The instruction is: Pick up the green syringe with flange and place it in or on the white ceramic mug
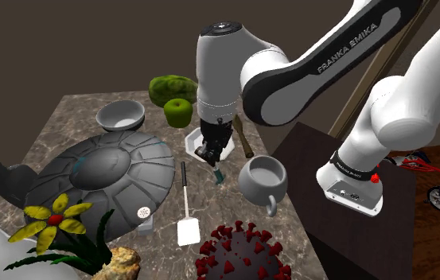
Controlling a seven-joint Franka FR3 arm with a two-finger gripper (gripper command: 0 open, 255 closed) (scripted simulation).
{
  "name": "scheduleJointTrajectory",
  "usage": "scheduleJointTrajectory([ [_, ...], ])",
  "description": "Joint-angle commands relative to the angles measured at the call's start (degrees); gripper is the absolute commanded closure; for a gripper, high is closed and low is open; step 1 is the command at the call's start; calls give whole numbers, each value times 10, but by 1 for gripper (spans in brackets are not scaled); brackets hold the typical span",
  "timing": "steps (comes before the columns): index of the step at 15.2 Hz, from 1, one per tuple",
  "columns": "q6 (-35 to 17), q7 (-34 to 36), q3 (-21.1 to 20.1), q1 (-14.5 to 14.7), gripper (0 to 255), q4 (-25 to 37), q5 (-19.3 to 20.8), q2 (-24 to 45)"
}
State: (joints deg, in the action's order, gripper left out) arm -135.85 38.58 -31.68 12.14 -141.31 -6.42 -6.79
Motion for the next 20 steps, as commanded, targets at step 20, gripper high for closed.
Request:
scheduleJointTrajectory([
  [20,117,-73,56,132,255,-251,-162,-369],
])
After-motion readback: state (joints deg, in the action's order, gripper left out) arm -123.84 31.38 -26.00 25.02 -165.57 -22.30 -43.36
